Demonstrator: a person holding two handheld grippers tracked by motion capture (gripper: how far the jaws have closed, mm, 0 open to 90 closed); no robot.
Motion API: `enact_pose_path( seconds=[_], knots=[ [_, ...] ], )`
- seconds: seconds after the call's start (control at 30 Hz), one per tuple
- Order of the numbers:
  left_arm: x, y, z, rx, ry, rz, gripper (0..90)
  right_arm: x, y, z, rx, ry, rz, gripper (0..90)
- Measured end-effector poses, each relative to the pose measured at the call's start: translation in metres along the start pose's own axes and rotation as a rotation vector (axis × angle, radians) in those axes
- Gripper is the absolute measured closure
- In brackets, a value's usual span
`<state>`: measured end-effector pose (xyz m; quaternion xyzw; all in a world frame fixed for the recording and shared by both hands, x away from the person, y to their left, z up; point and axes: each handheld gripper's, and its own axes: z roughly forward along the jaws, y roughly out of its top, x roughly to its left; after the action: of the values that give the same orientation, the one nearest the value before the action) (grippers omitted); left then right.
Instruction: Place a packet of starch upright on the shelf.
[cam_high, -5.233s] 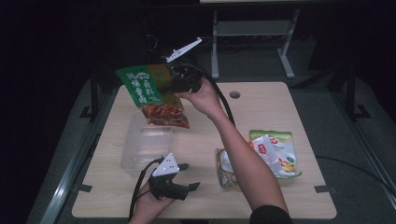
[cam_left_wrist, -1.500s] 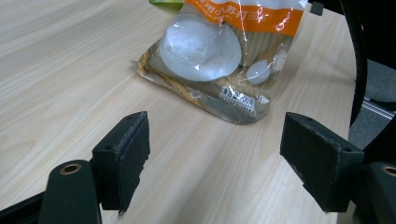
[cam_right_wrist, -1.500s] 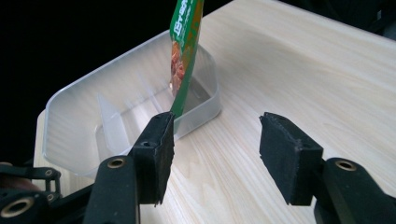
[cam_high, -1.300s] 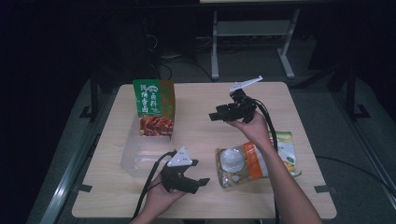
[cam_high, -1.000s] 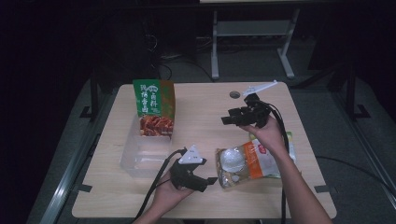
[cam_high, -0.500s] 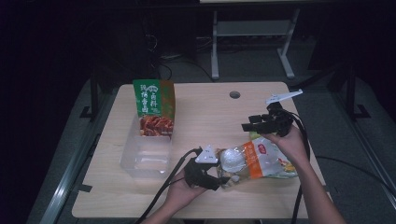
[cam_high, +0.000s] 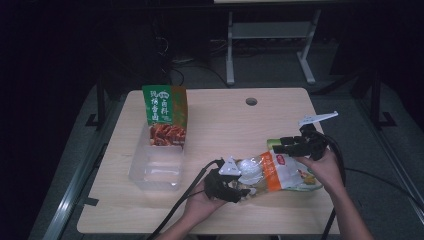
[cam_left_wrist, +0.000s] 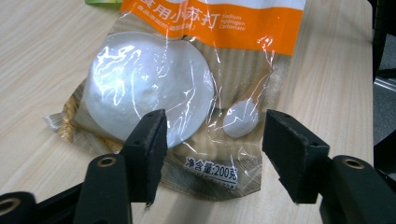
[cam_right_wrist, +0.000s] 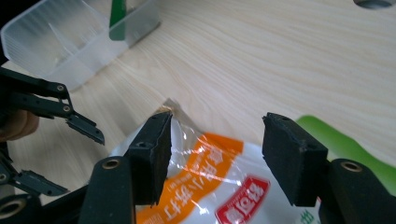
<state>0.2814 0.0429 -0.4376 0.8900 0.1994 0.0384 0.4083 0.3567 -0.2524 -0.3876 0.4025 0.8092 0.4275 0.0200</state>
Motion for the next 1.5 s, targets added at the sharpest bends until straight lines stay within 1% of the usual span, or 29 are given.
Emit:
enact_pose_path(
  seconds=[0.07, 0.1, 0.13, 0.17, 0.23, 0.3, 0.33, 0.4, 0.43, 0.5, 0.57, 0.73, 0.8, 0.87, 0.93, 1.07, 1.1, 1.17, 1.33, 1.4, 1.47, 1.5],
  knots=[
    [-0.001, 0.0, 0.003, 0.004, -0.006, -0.005, 42.0, -0.002, -0.006, 0.0, 0.01, -0.005, 0.009, 41.6],
    [-0.001, -0.001, 0.004, 0.016, -0.005, 0.005, 42.2, -0.003, -0.008, 0.0, 0.015, -0.009, 0.013, 41.6],
    [-0.002, -0.001, 0.006, 0.013, -0.008, -0.001, 42.2, -0.004, -0.01, -0.001, 0.019, -0.012, 0.014, 41.6],
    [-0.002, -0.001, 0.006, 0.023, -0.006, 0.01, 41.9, -0.006, -0.013, -0.002, 0.022, -0.017, 0.019, 41.6],
    [-0.003, -0.001, 0.007, 0.019, 0.0, 0.019, 41.8, -0.008, -0.016, -0.004, 0.025, -0.024, 0.025, 41.6],
    [-0.002, -0.001, 0.006, 0.022, -0.005, 0.017, 42.2, -0.011, -0.018, -0.007, 0.025, -0.031, 0.033, 41.6],
    [-0.002, -0.001, 0.007, 0.019, -0.006, 0.008, 42.5, -0.012, -0.019, -0.008, 0.029, -0.034, 0.033, 41.6],
    [-0.002, -0.001, 0.007, 0.018, -0.006, 0.011, 42.6, -0.013, -0.022, -0.01, 0.034, -0.042, 0.045, 41.3],
    [-0.001, -0.001, 0.007, 0.021, -0.006, 0.015, 42.6, -0.014, -0.023, -0.01, 0.037, -0.046, 0.046, 41.2],
    [-0.001, 0.0, 0.006, 0.028, -0.005, 0.026, 42.7, -0.016, -0.026, -0.011, 0.046, -0.049, 0.063, 40.8],
    [-0.001, -0.001, 0.006, 0.034, -0.006, 0.023, 42.7, -0.018, -0.03, -0.011, 0.049, -0.052, 0.062, 40.9],
    [-0.002, -0.001, 0.006, 0.034, 0.0, 0.023, 42.2, -0.021, -0.036, -0.011, 0.063, -0.054, 0.074, 41.0],
    [-0.003, -0.001, 0.007, 0.024, 0.003, 0.014, 41.7, -0.022, -0.039, -0.01, 0.066, -0.044, 0.091, 41.7],
    [-0.003, -0.001, 0.007, 0.033, 0.004, 0.021, 41.4, -0.024, -0.041, -0.008, 0.08, -0.032, 0.096, 43.0],
    [-0.004, -0.001, 0.007, 0.034, 0.006, 0.024, 41.1, -0.024, -0.042, -0.005, 0.093, -0.018, 0.097, 45.6],
    [-0.004, -0.001, 0.007, 0.033, 0.009, 0.026, 41.1, -0.023, -0.042, 0.002, 0.116, 0.014, 0.096, 55.1],
    [-0.004, -0.001, 0.007, 0.035, 0.009, 0.025, 41.0, -0.022, -0.042, 0.003, 0.118, 0.018, 0.089, 57.7],
    [-0.004, -0.001, 0.007, 0.035, 0.009, 0.025, 40.5, -0.021, -0.042, 0.005, 0.114, 0.032, 0.089, 63.0],
    [-0.005, -0.001, 0.008, 0.033, 0.008, 0.02, 40.0, -0.017, -0.037, 0.006, 0.126, 0.023, 0.073, 76.1],
    [-0.005, -0.001, 0.008, 0.033, 0.006, 0.014, 39.7, -0.016, -0.034, 0.006, 0.125, 0.019, 0.06, 80.1],
    [-0.005, -0.001, 0.006, 0.043, 0.003, 0.02, 39.5, -0.014, -0.031, 0.005, 0.112, 0.019, 0.05, 84.8],
    [-0.005, -0.001, 0.005, 0.034, 0.001, 0.009, 39.4, -0.013, -0.03, 0.004, 0.117, 0.014, 0.046, 86.4]
  ],
)
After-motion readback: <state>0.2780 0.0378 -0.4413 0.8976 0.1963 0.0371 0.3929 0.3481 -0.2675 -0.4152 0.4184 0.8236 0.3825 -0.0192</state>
